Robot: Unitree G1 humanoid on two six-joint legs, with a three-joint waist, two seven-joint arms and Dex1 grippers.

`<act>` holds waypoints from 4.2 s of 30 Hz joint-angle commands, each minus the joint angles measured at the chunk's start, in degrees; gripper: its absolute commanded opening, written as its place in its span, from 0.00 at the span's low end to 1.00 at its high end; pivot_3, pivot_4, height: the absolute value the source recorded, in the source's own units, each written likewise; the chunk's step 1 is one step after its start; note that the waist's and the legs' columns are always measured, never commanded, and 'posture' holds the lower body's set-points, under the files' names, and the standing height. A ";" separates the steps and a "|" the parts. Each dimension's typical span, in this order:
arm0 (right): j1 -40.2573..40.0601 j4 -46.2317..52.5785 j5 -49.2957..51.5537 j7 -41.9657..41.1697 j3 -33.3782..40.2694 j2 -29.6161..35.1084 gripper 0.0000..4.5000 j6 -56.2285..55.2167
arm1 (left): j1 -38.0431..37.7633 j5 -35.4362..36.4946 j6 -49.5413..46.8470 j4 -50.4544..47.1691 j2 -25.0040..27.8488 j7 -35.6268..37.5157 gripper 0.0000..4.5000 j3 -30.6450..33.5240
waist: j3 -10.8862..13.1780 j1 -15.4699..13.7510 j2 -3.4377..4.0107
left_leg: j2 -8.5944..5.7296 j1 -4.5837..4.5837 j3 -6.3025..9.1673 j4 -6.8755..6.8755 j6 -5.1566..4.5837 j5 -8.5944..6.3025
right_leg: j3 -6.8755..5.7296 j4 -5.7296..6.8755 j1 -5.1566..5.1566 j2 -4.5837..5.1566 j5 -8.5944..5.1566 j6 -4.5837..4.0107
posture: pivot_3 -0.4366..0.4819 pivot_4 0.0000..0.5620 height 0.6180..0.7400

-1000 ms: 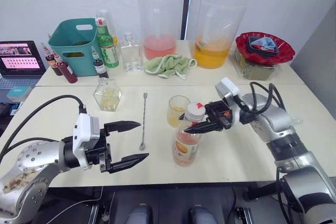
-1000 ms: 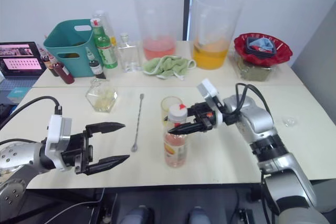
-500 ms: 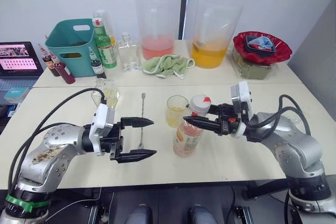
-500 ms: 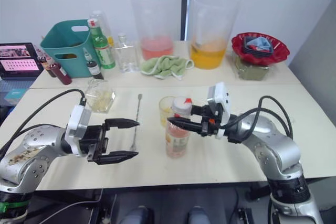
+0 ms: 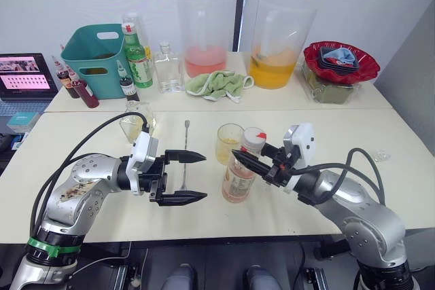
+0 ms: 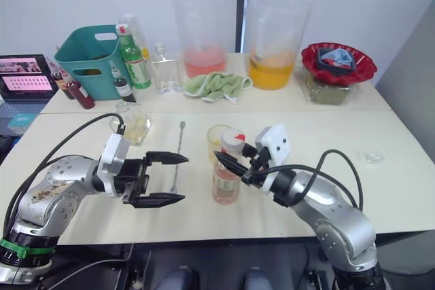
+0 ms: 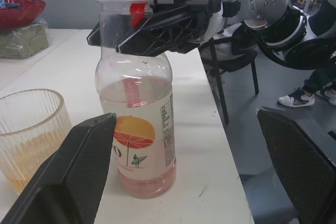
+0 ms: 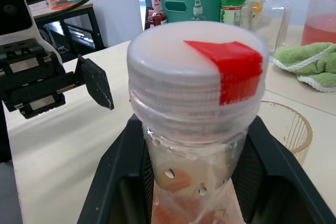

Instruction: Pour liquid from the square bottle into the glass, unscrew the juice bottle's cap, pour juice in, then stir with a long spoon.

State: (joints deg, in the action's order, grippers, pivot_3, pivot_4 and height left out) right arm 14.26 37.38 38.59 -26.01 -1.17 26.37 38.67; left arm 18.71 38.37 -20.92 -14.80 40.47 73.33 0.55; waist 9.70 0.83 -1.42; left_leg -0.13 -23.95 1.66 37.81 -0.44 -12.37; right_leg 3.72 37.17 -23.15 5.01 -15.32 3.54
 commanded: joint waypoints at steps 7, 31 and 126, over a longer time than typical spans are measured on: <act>2.55 -0.85 5.68 -8.49 1.73 3.38 0.77 0.65 | -1.11 -0.17 1.78 -2.10 0.50 -0.89 1.00 1.83 | 0.00 0.13 0.00 | 0.03 0.01 0.01 0.00 0.00 0.00 | 0.00 -0.01 0.01 -0.02 0.00 0.00 | 0.48 0.27 1.00; 32.95 -52.56 -5.13 -66.49 -10.42 7.97 0.98 -27.54 | -19.58 2.45 -1.39 -19.24 3.68 -14.41 1.00 15.42 | 0.02 -0.34 -0.01 | 0.06 0.09 0.02 0.00 -0.02 -0.02 | -0.01 0.02 0.04 0.16 0.01 -0.01 | 0.48 0.27 1.00; 18.82 -27.36 -2.40 -43.50 -3.36 6.10 0.74 -12.79 | -10.83 0.81 1.43 -10.80 2.61 -8.71 1.00 8.60 | 0.02 -0.04 -0.02 | 0.04 0.01 0.00 0.03 -0.02 -0.02 | -0.02 0.02 -0.01 0.08 0.01 0.01 | 0.48 0.27 1.00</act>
State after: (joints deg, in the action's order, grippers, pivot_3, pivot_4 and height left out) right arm 31.66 8.94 35.12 -69.66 -5.82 32.63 26.04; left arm 8.06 38.37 -19.82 -23.95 42.56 64.76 7.70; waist 9.71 0.78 -1.44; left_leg -0.09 -23.94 1.67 37.83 -0.45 -12.38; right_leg 3.71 37.19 -23.16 5.09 -15.31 3.55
